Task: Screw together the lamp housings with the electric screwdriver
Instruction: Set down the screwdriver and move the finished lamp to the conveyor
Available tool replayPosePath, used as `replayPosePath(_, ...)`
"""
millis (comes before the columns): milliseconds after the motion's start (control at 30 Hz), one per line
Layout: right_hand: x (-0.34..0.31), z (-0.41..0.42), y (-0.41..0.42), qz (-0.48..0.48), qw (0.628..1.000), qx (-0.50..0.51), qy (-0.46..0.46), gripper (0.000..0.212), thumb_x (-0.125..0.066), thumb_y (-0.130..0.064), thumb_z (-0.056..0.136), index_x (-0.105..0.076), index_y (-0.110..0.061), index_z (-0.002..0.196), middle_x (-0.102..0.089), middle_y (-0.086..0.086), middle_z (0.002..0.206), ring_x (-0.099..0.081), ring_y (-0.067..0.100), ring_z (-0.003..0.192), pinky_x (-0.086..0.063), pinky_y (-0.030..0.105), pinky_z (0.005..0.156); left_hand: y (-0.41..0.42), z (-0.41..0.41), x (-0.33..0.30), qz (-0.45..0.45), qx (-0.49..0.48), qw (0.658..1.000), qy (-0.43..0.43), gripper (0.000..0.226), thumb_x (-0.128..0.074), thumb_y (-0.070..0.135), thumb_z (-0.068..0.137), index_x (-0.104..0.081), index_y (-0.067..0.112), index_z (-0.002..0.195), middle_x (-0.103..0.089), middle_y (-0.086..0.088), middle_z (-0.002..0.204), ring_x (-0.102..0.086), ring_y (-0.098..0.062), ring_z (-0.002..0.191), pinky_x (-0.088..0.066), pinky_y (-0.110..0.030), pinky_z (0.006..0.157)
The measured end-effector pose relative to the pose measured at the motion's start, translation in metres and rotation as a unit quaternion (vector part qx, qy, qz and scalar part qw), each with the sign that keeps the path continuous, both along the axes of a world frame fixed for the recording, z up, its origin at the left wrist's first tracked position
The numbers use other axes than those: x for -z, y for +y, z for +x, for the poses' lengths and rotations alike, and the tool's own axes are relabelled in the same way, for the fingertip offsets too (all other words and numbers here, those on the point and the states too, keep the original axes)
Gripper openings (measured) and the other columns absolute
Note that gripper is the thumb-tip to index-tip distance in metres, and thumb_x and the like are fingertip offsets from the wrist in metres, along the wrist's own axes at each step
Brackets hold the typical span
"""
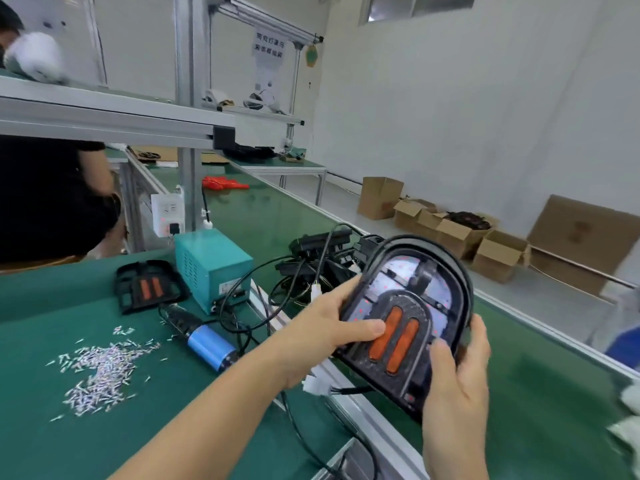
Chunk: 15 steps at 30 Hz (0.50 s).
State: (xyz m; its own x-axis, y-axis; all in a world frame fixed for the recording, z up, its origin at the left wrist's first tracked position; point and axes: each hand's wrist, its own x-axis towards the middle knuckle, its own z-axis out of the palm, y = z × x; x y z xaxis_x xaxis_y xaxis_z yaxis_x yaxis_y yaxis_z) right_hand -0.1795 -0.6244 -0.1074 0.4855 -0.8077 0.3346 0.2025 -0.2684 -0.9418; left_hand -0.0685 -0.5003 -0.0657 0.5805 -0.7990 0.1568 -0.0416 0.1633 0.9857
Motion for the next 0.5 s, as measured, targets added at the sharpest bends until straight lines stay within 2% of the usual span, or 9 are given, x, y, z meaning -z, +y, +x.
replayPosePath(67,0.010,-0.006,-0.014,0.008,0.999,0.048,0.007,0.054,-0.048,-0.020,0.101,-0.030,-0.040,0.148,-0.046,-0.011,0.144,-0.045,0.010,0.131,-0.034,0.041,0.112,-0.014,-0.008,0.004,0.020,0.002,0.999,-0.026,0.058,-0.070,0.026,0.083,-0.047,0.031,0.137,-0.064,0.008,0.124,-0.061,-0.012,0.113,-0.045,-0.034,0.102)
replayPosePath(167,0.027,-0.010,-0.039,0.046,0.990,0.130,0.020,0.055,-0.050,-0.016,0.099,-0.033,-0.027,0.150,-0.052,-0.002,0.139,-0.047,0.010,0.119,-0.034,0.032,0.104,-0.028,-0.018,0.015,0.069,-0.009,0.997,-0.039,0.073,-0.066,0.033,0.087,-0.025,0.033,0.148,-0.048,0.017,0.139,-0.053,-0.002,0.120,-0.043,-0.021,0.097)
replayPosePath(267,0.040,-0.004,-0.064,0.095,0.982,0.156,0.054,0.051,-0.047,-0.016,0.097,-0.037,-0.020,0.147,-0.055,0.006,0.137,-0.053,0.023,0.119,-0.039,0.041,0.102,-0.034,-0.027,0.028,0.103,0.011,0.989,-0.101,0.071,-0.059,0.029,0.092,-0.016,0.046,0.147,-0.023,0.021,0.153,-0.031,-0.006,0.138,-0.029,-0.034,0.114)
replayPosePath(300,0.044,0.001,-0.072,0.109,0.979,0.155,0.071,0.049,-0.045,-0.015,0.096,-0.039,-0.018,0.145,-0.055,0.008,0.136,-0.054,0.027,0.119,-0.040,0.043,0.101,-0.035,-0.030,0.031,0.111,0.016,0.985,-0.132,0.070,-0.056,0.025,0.094,-0.016,0.049,0.146,-0.015,0.023,0.155,-0.024,-0.005,0.140,-0.025,-0.035,0.116)
replayPosePath(400,0.048,0.019,-0.092,0.145,0.973,0.143,0.106,0.049,-0.042,-0.011,0.095,-0.038,-0.008,0.143,-0.052,0.016,0.139,-0.051,0.034,0.124,-0.041,0.049,0.105,-0.040,-0.036,0.037,0.161,0.011,0.948,-0.275,0.068,-0.048,0.014,0.096,-0.017,0.047,0.147,0.006,0.028,0.155,-0.012,-0.003,0.143,-0.024,-0.031,0.115)
replayPosePath(500,0.046,0.034,-0.107,0.195,0.965,0.132,0.117,0.041,-0.041,-0.010,0.095,-0.042,-0.004,0.136,-0.055,0.018,0.131,-0.054,0.036,0.117,-0.043,0.052,0.102,-0.045,-0.035,0.041,0.224,0.007,0.875,-0.429,0.064,-0.043,0.008,0.097,-0.016,0.031,0.151,0.012,0.018,0.157,-0.003,-0.006,0.144,-0.016,-0.032,0.118)
